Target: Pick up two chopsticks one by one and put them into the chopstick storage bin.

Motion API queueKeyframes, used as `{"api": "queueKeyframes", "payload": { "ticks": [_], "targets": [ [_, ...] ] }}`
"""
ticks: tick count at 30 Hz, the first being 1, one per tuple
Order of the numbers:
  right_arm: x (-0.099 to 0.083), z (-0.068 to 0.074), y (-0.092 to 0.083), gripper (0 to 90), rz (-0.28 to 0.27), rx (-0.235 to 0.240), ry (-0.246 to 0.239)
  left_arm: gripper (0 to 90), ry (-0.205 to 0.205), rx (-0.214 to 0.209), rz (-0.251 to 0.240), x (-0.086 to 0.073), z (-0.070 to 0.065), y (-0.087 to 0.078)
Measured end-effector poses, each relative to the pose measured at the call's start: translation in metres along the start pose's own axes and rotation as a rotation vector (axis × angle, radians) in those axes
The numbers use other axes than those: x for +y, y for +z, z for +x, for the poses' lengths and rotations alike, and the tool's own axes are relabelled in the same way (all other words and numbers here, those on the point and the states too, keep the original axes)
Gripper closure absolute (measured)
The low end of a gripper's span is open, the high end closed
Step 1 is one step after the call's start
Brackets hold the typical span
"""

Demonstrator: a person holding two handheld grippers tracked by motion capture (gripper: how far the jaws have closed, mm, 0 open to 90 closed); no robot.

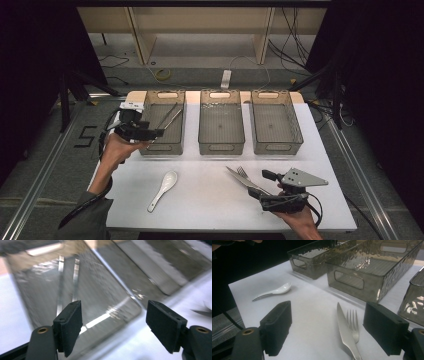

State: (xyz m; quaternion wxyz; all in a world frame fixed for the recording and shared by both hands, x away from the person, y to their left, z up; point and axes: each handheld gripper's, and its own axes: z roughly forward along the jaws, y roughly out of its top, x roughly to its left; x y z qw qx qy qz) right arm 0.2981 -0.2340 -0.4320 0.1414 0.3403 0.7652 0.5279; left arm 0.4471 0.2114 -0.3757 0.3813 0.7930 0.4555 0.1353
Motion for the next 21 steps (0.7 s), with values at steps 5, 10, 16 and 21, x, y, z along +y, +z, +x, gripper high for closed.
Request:
{"api": "queueKeyframes", "payload": {
  "ticks": [5,10,16,21],
  "targets": [
    [-0.001,-0.002,0.001,23.7,0.020,-0.009,0.001,22.1,0.011,-0.034,-0.010,-0.009,-0.012,0.003],
    [-0.001,-0.005,0.001,23.9,0.039,-0.028,0.004,17.6,0.027,-0.057,-0.046,-0.017,-0.021,0.002],
    [-0.002,-0.007,0.002,23.9,0.065,-0.040,0.008,15.7,0.035,-0.079,-0.071,-0.029,-0.027,0.001],
    [-0.002,-0.011,0.003,24.0,0.093,-0.050,0.016,15.6,0.014,-0.108,-0.066,-0.042,-0.027,0.003]
  ]
}}
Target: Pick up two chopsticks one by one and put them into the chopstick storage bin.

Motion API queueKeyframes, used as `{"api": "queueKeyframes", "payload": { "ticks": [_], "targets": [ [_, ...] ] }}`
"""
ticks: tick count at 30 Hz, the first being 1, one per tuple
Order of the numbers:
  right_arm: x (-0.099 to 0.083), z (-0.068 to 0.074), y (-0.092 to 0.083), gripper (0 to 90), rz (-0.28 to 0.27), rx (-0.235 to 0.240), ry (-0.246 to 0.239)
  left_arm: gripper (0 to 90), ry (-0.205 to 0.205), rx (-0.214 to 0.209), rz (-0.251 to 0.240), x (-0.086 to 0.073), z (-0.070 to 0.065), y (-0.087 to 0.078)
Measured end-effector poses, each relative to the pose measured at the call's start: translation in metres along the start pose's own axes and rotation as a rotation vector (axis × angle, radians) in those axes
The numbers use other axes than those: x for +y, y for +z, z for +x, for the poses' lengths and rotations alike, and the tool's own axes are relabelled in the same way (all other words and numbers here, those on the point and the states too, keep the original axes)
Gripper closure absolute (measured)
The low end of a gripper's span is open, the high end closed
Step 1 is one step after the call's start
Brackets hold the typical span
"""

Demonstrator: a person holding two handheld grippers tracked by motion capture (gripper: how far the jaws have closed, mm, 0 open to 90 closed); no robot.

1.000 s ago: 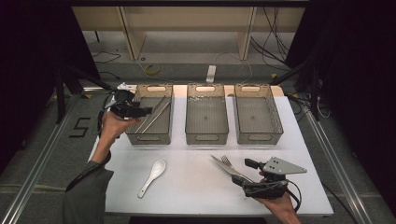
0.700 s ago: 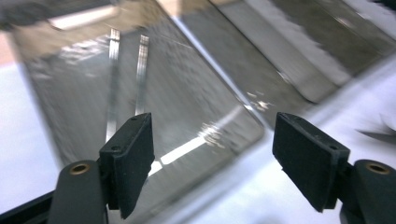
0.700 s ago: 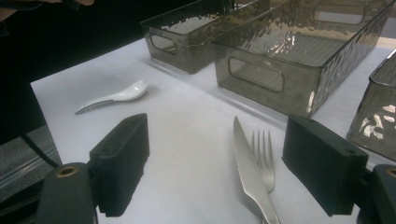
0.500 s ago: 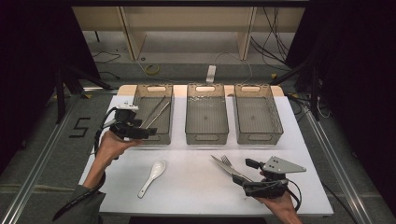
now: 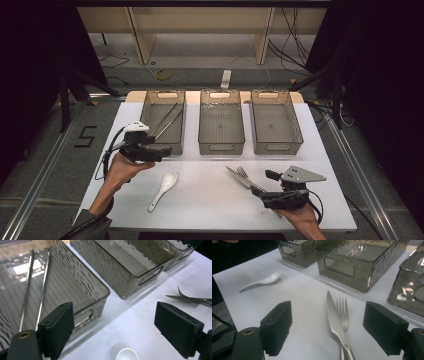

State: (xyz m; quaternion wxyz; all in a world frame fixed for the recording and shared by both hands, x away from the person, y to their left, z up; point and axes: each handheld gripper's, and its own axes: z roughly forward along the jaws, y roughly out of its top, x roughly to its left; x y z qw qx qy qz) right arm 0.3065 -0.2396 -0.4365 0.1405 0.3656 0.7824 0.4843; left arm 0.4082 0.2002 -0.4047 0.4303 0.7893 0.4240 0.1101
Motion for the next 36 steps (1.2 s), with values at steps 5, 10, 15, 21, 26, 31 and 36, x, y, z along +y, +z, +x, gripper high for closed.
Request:
{"api": "queueKeyframes", "payload": {
  "ticks": [5,10,15,21,26,31,36],
  "targets": [
    [-0.001,-0.003,0.004,24.2,0.062,-0.018,-0.005,15.6,0.003,-0.004,0.015,-0.011,-0.002,0.002],
    [-0.002,-0.006,0.008,24.3,0.101,-0.027,-0.010,15.6,0.003,-0.003,-0.026,-0.016,-0.008,-0.003],
    [-0.002,-0.010,0.008,25.0,0.117,-0.034,-0.007,15.6,-0.001,-0.008,-0.062,-0.022,-0.013,-0.009],
    [-0.005,-0.018,0.009,25.4,0.192,-0.074,-0.028,15.6,-0.003,-0.005,-0.087,-0.026,-0.017,-0.012],
    [-0.006,-0.023,0.005,26.4,0.212,-0.088,-0.015,15.7,-0.008,-0.025,-0.104,-0.028,-0.021,-0.014],
    [-0.008,-0.023,0.004,26.3,0.236,-0.098,-0.013,15.6,-0.007,-0.032,-0.145,-0.030,-0.026,-0.017],
    [-0.008,-0.022,0.006,26.1,0.258,-0.099,-0.020,15.6,-0.008,-0.037,-0.142,-0.033,-0.029,-0.019]
  ]
}}
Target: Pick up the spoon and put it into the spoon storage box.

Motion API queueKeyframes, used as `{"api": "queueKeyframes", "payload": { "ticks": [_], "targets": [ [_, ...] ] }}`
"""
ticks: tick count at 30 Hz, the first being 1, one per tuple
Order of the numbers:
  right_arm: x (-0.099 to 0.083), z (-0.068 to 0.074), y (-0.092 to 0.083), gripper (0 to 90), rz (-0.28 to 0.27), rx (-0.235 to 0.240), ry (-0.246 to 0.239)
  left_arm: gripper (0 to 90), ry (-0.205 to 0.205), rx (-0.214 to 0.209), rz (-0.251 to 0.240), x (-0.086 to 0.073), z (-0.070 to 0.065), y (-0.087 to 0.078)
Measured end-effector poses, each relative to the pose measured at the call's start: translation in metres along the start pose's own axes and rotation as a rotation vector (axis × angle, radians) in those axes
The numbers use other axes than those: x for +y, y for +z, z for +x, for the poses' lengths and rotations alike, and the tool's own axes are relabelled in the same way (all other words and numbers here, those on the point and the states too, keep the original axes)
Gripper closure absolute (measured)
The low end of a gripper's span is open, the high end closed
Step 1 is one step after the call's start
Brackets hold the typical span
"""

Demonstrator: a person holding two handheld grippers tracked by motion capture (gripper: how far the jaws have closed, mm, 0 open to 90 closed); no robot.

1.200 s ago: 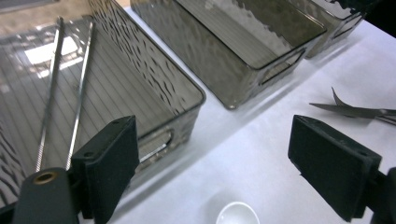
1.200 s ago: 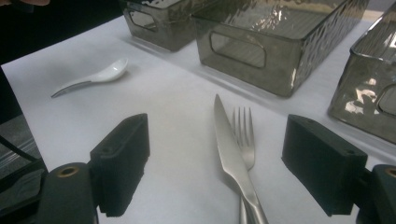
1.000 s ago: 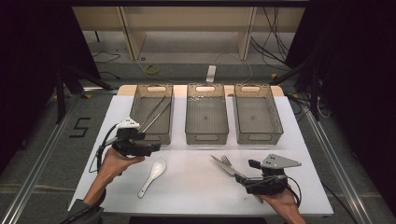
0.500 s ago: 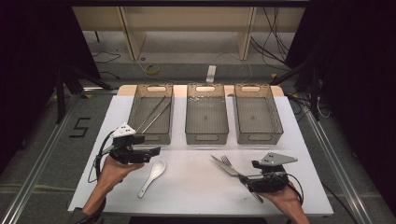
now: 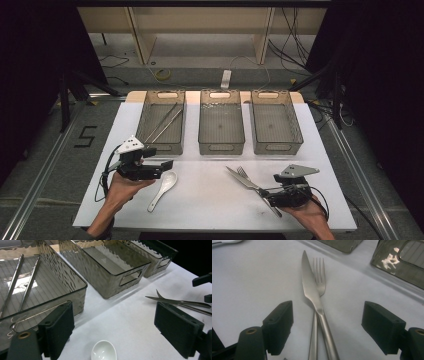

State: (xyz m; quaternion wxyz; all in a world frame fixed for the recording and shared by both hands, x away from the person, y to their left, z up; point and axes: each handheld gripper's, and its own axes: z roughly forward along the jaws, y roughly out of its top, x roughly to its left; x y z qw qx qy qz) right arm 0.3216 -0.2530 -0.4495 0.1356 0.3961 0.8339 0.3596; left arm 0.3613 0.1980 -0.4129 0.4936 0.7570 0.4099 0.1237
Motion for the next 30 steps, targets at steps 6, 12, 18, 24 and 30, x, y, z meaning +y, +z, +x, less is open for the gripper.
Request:
{"api": "queueKeyframes", "payload": {
  "ticks": [6,12,18,24,30],
  "targets": [
    [0.001,-0.005,0.001,28.1,0.038,0.014,0.005,15.6,-0.001,0.001,0.001,-0.002,-0.004,0.000],
    [0.005,-0.012,-0.002,34.9,0.110,0.010,-0.024,15.6,-0.002,-0.002,-0.004,-0.003,-0.006,0.001],
    [0.012,-0.014,0.000,41.0,0.232,0.024,-0.076,15.6,0.000,-0.005,-0.009,-0.005,-0.007,-0.003],
    [0.018,-0.011,0.009,48.8,0.319,0.044,-0.117,15.6,0.013,-0.003,-0.006,-0.006,-0.007,-0.004],
    [0.022,-0.011,0.018,57.6,0.374,0.054,-0.138,15.6,0.008,0.000,-0.003,-0.006,-0.007,-0.004]
  ]
}}
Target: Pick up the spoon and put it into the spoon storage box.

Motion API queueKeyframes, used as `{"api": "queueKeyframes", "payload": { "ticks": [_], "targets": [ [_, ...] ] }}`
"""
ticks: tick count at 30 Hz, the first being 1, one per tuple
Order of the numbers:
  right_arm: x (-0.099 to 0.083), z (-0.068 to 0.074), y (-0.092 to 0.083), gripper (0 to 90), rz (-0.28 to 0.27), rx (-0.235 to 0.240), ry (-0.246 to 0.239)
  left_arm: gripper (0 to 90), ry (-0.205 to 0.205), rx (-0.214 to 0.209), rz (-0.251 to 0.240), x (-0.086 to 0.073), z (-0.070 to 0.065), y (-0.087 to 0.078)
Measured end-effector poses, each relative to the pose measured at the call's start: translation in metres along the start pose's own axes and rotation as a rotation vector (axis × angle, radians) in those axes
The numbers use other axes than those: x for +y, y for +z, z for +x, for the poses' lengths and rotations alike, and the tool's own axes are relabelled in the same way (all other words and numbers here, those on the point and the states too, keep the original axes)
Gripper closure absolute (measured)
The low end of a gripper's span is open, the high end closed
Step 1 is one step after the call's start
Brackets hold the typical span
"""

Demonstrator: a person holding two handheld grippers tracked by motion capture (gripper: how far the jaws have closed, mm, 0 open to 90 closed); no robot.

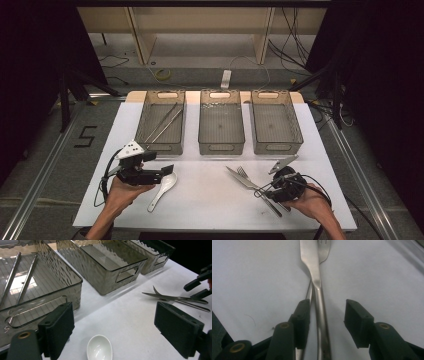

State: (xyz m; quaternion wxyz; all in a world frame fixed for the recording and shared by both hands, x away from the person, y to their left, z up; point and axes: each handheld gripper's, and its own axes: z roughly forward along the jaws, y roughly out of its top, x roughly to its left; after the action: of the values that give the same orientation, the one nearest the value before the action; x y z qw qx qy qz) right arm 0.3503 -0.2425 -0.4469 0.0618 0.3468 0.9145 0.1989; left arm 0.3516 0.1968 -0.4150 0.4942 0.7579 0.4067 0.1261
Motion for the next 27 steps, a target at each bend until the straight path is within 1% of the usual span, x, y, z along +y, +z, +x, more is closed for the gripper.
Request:
{"api": "queueKeyframes", "payload": {
  "ticks": [5,8,12,18,27],
  "targets": [
    [0.004,0.002,0.006,61.6,0.045,0.009,-0.023,15.6,0.003,0.001,0.002,0.000,-0.001,0.000],
    [0.005,0.002,0.009,65.3,0.059,0.009,-0.037,15.6,0.009,0.001,0.000,0.000,-0.001,0.000],
    [0.007,0.004,0.012,69.3,0.081,0.005,-0.058,15.6,0.007,0.001,-0.002,0.000,-0.001,0.000],
    [0.009,0.004,0.016,73.4,0.097,0.001,-0.069,15.6,0.012,0.001,-0.001,0.000,-0.001,0.000],
    [0.012,0.004,0.017,75.7,0.110,0.006,-0.073,15.6,0.017,-0.001,0.001,0.001,-0.002,0.001]
  ]
}}
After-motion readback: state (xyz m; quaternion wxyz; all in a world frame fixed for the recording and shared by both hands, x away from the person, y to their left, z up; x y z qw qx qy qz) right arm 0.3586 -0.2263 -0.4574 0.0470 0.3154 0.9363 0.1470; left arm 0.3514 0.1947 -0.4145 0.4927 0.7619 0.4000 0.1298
